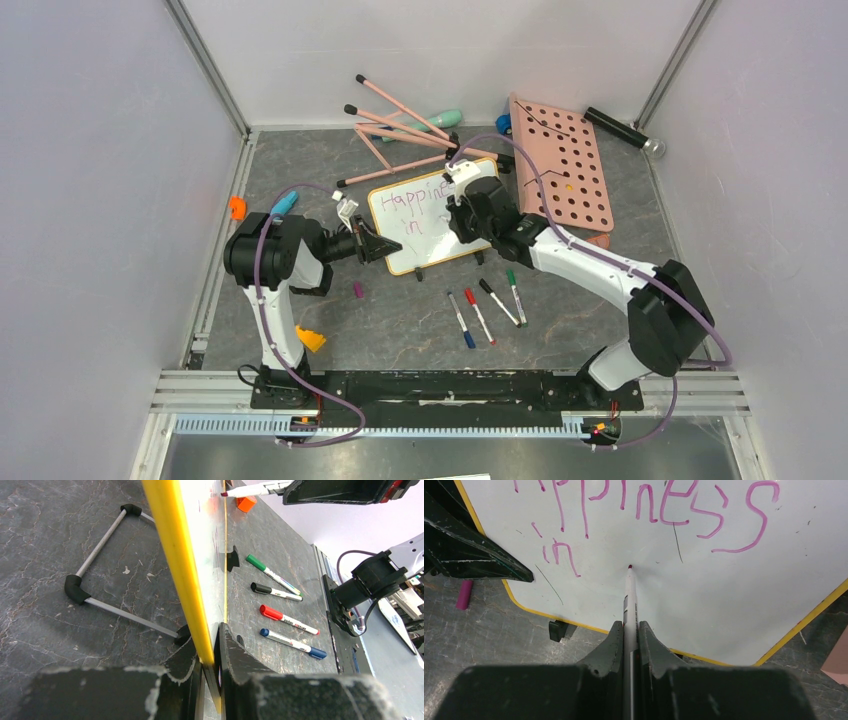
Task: Write a sentence on the whiteboard
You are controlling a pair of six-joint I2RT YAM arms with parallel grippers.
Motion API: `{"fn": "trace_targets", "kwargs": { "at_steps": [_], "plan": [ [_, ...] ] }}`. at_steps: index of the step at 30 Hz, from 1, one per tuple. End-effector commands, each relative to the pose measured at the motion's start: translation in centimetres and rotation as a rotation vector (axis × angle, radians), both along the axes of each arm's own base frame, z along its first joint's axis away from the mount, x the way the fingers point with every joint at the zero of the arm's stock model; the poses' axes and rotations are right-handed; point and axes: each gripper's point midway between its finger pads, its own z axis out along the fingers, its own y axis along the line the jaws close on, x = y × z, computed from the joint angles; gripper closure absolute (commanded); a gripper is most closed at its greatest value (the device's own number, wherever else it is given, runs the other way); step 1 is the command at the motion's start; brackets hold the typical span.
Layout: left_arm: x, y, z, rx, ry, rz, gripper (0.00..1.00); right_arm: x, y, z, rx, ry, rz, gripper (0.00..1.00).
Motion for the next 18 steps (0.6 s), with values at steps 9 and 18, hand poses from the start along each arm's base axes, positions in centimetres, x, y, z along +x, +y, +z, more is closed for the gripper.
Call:
{"fn": "trace_targets", "kwargs": {
  "at_steps": [9,18],
  "plan": [
    [0.4,0.2,-1.3,0.044,-0.102,0.023,0.86,1.4,1.6,0.7,0.012,-0.013,0.023,1.00],
    [0.5,0.2,-1.2,0.044,-0.105,0.022,0.86,-0.2,1.5,-1.9,-0.011,0.059,0.068,1.00]
  ]
}}
